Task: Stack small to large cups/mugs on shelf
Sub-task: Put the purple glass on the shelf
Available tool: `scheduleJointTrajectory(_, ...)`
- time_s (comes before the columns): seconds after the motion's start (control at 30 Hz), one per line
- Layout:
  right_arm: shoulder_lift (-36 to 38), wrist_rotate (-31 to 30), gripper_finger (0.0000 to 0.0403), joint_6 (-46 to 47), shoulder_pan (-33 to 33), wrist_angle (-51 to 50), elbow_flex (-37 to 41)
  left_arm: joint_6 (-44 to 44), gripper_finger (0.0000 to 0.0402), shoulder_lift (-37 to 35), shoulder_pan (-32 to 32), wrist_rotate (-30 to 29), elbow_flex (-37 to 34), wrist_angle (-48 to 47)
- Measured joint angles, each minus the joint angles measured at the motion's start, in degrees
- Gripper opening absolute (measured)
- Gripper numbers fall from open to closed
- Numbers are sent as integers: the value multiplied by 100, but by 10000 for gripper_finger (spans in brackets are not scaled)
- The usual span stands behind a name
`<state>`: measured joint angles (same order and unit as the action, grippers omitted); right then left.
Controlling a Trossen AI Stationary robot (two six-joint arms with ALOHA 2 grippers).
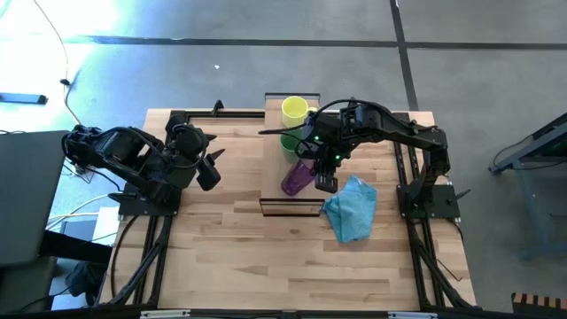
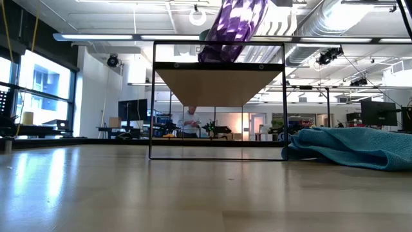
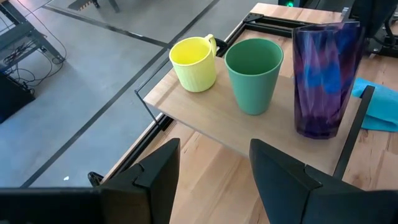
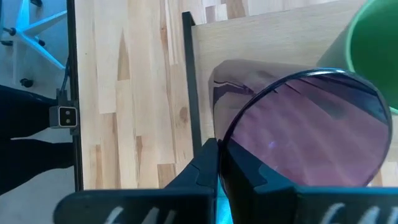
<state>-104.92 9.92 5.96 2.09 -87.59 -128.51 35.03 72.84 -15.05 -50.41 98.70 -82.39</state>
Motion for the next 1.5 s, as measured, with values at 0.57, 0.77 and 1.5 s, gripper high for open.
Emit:
scheduleJointTrajectory(0.57, -21, -266, 0, 155, -133, -268, -202, 0, 184, 0, 2, -7, 0, 88)
scheduleJointTrajectory(0.77, -52, -389, 0, 128, -151, -215, -627, -5, 184, 0, 2, -9, 0, 182)
scheduleJointTrajectory(1.5, -320, -338, 0, 52, -252, -243, -525, 0, 184, 7, 2, 50, 0, 240)
